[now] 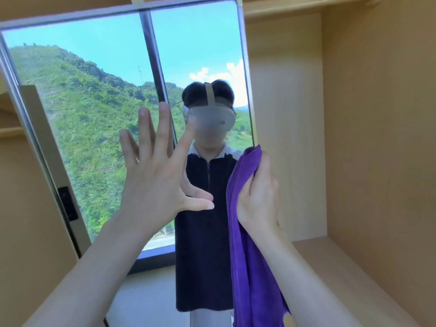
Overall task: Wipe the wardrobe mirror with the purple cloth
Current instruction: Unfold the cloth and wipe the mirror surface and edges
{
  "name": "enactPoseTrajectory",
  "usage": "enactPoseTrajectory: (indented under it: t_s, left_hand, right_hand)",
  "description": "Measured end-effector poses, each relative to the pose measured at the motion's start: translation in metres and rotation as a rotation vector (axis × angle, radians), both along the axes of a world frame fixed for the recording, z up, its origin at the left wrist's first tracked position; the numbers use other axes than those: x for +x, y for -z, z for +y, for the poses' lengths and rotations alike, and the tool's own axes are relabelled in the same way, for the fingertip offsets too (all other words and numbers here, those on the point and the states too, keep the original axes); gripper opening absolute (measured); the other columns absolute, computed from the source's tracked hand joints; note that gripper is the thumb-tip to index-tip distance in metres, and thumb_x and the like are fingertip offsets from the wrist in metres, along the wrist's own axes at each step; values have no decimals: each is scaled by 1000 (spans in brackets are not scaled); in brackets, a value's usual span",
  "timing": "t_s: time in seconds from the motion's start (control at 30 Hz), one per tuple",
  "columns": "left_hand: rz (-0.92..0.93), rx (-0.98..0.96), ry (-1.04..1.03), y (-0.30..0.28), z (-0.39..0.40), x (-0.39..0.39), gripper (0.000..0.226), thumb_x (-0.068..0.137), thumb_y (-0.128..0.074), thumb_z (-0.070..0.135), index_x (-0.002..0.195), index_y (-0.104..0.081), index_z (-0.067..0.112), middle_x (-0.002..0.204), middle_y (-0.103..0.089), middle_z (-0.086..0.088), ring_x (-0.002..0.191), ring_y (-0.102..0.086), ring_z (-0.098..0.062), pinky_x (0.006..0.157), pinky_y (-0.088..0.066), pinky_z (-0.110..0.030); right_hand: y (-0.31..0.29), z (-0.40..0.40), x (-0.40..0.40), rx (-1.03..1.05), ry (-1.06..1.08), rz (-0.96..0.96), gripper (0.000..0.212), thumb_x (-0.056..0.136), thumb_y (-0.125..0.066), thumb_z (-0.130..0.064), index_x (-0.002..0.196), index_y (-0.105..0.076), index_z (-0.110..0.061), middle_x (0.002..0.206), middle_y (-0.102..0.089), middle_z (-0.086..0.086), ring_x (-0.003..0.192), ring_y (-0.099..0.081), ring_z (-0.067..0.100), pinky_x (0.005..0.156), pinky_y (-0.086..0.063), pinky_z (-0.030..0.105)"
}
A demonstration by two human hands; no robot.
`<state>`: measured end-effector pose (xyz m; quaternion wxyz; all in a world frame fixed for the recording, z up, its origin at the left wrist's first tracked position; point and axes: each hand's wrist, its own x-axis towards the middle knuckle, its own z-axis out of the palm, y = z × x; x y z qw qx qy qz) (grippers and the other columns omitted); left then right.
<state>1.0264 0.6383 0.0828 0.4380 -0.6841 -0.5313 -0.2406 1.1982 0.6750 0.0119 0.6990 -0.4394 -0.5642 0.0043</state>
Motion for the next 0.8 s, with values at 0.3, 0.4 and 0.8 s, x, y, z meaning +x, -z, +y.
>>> enactPoseTrajectory:
  t_s: [0.3,0.4,0.8]
  left_hand:
    - [-37,-20,-20,40,-3,9,164,34,-73,92,166,-7,21,171,5,-23,155,5,-52,117,-6,-76]
    - [-29,-42,-15,64,-4,11,167,32,-77,89,166,-5,23,171,4,-23,155,5,-52,118,-7,-76]
    - [-12,-113,4,134,-9,11,158,40,-85,78,166,-9,22,173,3,-17,157,1,-48,117,-11,-78]
  right_hand:
    - [87,-10,7,-167,-77,-38,32,96,-53,-13,128,-47,-12,101,-62,-1,87,-63,17,74,-56,40]
    - [50,-5,9,-119,-63,-43,25,95,-45,-20,119,-47,-12,92,-62,2,81,-63,24,67,-47,36]
    - [71,-13,-7,-85,-8,-57,63,93,-60,-17,148,-33,-7,135,-50,9,124,-51,27,102,-47,50]
